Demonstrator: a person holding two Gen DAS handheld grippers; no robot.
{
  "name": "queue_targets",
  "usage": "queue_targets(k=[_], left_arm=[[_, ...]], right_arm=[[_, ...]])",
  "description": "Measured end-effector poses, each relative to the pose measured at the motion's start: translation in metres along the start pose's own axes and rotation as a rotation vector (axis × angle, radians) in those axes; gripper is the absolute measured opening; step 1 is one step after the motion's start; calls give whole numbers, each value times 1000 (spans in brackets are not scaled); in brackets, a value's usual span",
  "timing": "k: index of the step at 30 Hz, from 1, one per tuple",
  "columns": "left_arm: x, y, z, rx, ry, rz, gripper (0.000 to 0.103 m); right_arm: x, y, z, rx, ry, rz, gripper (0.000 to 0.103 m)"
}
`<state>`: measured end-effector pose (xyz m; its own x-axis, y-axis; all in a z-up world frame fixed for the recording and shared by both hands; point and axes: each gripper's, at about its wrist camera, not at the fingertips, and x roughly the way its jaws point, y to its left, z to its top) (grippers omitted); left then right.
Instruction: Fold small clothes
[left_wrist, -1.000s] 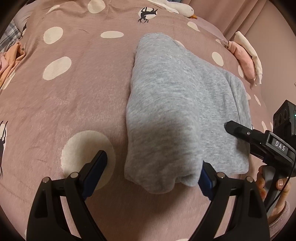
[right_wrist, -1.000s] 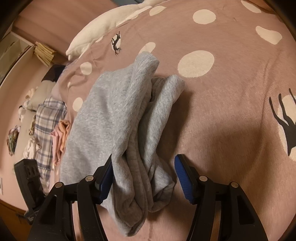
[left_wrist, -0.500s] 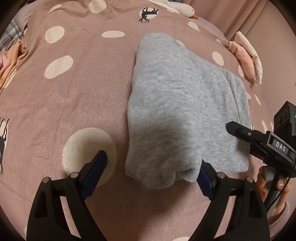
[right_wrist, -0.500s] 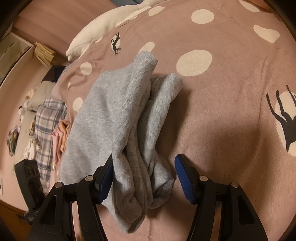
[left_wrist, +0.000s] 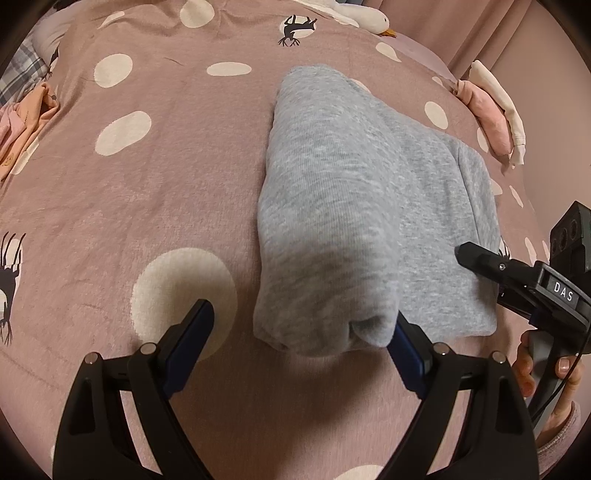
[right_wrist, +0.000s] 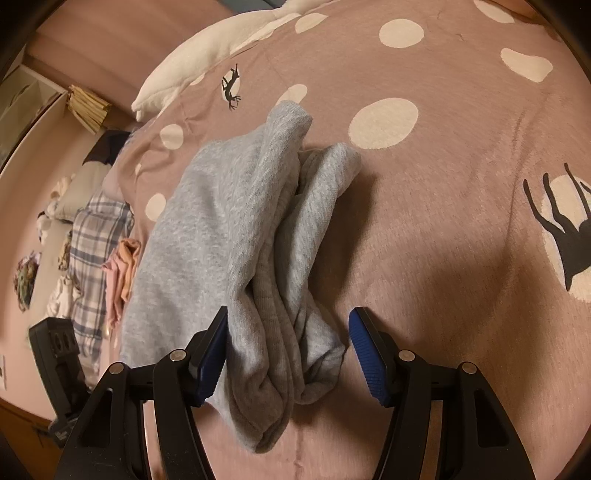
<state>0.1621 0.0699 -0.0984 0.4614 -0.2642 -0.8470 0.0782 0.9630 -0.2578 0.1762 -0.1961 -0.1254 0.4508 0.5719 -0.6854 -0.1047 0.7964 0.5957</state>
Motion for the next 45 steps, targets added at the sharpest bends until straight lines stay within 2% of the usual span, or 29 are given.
queue_targets(k=[45], left_arm=[[-8, -1, -6, 1, -3, 36, 90]], right_arm=[[-9, -1, -12, -10, 1, -18, 64]])
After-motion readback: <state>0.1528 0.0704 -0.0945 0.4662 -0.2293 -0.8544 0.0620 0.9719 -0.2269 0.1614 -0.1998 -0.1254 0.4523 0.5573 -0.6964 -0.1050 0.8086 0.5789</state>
